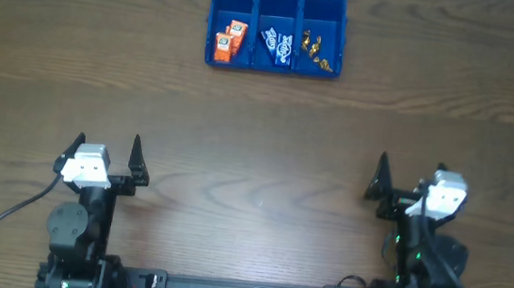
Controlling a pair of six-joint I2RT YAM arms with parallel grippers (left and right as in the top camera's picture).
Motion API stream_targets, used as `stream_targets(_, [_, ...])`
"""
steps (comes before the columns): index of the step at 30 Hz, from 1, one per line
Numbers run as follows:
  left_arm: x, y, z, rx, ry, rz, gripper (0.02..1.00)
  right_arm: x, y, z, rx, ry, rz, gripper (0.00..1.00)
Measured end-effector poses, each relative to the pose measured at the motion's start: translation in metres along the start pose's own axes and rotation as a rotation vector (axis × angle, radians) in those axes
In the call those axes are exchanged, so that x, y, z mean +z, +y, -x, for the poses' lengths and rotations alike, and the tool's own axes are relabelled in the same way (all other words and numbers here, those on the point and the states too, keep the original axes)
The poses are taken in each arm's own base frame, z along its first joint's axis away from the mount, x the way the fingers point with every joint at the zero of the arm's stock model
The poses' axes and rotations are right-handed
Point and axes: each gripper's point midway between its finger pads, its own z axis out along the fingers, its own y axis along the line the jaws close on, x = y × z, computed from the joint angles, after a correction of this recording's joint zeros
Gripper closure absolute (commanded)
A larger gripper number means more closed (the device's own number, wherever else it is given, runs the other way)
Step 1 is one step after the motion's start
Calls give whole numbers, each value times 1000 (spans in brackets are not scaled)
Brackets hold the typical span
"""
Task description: Sort Candies Into Trays
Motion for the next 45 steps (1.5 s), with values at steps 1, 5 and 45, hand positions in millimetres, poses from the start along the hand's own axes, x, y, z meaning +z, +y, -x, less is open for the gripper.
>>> stream_targets(1, [0,0,0,0,0,0,20,1,1,-5,0,-6,11,3])
stream_targets(5, [0,0,0,0,0,0,20,11,5,-22,0,-56,45,3])
stream_targets(45, [0,0,0,0,0,0,23,15,10,-34,-84,-46,66,3])
